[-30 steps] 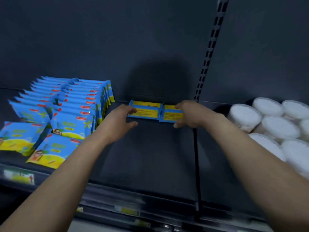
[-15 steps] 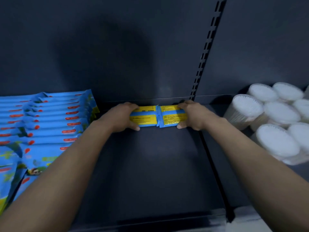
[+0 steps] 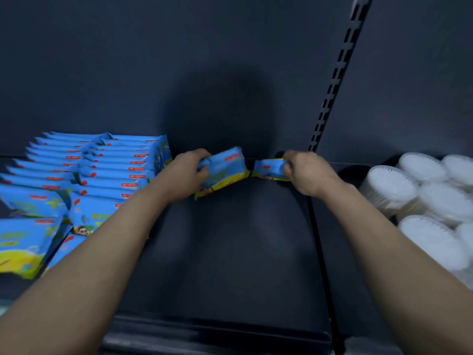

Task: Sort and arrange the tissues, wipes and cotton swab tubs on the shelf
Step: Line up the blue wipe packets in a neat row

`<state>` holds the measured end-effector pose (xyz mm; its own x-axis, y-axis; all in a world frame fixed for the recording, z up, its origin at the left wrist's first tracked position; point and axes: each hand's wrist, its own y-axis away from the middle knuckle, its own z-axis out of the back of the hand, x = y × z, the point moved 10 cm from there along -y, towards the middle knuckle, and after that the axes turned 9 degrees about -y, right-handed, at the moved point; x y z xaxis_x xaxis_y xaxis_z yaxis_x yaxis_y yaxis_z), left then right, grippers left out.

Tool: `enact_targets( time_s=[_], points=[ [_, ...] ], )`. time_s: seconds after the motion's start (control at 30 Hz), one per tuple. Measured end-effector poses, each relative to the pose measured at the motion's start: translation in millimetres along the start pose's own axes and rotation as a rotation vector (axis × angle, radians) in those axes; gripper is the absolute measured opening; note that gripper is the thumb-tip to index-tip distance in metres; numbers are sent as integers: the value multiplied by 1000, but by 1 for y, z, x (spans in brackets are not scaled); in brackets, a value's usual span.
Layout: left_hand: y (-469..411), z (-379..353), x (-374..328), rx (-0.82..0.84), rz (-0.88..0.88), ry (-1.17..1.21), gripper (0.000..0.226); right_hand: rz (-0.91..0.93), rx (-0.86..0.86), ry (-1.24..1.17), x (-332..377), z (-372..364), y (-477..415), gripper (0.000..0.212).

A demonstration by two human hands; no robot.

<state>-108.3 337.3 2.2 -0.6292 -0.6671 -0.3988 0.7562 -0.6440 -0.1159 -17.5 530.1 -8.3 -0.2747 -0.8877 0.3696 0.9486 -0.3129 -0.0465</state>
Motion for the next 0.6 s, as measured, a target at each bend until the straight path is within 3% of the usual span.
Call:
enact_targets(
  time_s=[0.1,0.5,0.6],
  points=[
    [12,10,11,22,96,241,19,0,-3,8,6,6,-3,22],
    [69,40,49,72,138,645,17,-65,-9,-44,81,-6,4,25],
    [87,60,71,116,102,692,17,-90,7,-124,115,-15,13,52]
  ],
)
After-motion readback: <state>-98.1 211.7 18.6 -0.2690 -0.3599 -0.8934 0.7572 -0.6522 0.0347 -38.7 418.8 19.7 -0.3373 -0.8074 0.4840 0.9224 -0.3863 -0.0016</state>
